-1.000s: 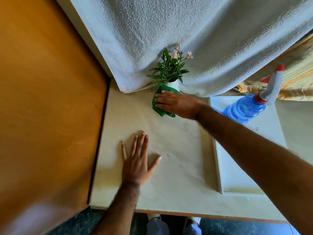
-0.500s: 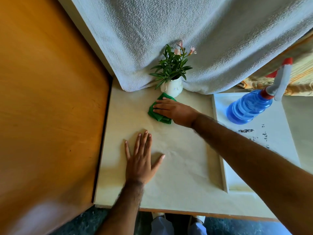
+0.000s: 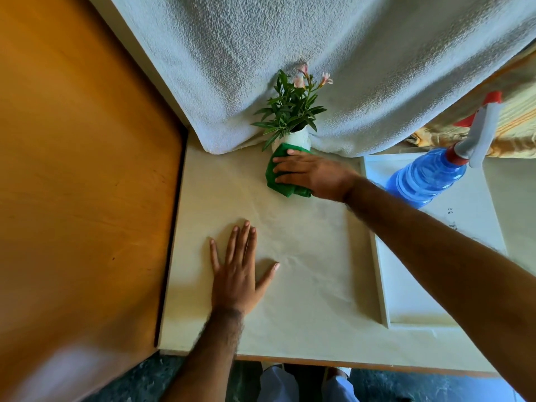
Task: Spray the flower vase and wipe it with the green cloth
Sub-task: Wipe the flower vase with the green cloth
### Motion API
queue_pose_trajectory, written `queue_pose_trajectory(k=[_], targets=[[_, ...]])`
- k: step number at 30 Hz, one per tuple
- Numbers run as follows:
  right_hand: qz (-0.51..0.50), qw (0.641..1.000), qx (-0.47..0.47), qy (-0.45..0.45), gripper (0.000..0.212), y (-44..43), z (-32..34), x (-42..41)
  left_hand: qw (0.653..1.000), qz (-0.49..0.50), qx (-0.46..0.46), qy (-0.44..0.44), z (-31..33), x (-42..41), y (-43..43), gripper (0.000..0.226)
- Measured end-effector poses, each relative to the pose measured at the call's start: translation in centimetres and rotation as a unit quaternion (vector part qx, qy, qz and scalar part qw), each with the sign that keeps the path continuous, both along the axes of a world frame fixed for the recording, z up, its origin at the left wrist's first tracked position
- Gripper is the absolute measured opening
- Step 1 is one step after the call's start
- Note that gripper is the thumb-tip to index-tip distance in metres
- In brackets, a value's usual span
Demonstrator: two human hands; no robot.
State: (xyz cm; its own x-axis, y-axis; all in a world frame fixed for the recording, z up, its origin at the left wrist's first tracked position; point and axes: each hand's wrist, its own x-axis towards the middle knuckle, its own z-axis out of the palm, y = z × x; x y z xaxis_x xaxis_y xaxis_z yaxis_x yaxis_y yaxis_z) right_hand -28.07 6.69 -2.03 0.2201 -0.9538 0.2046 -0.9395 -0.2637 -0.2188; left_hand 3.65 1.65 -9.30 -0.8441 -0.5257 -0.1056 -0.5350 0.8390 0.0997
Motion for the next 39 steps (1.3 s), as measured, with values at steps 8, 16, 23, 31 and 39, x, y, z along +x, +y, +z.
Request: queue_pose_trajectory(k=[8,16,23,31,39], targets=[[-0.053,0.994,0.028,-0.096,0.040,2.0,-1.8,2.2,1.000,-0.002,-0.007,0.007,-0.2,0.2,0.0,0.096],[-0.047,0.989,-0.137,-0.010,0.025,0.8,0.3,1.5,1.000,-0.001,-0.010,0.007,0.0,0.1,0.1,0.095],[0.045,0.994,-0.076,0.068,0.028,-1.3,-0.1,-1.0,1.000,-0.003,-0.019,0.007,-0.2,0.0,0.0,0.095],[0.017,0.999,0.025,0.012,0.051,-0.8,-2.3,0.2,1.000,-0.003,-0.020,0.013,-0.3,0.1,0.1,0.095],[-0.135,0.957,0.128,-0.222,0.061,-0.6,-2.3,2.3,1.000,-0.001,-0.017,0.015,-0.5,0.0,-0.2,0.095]])
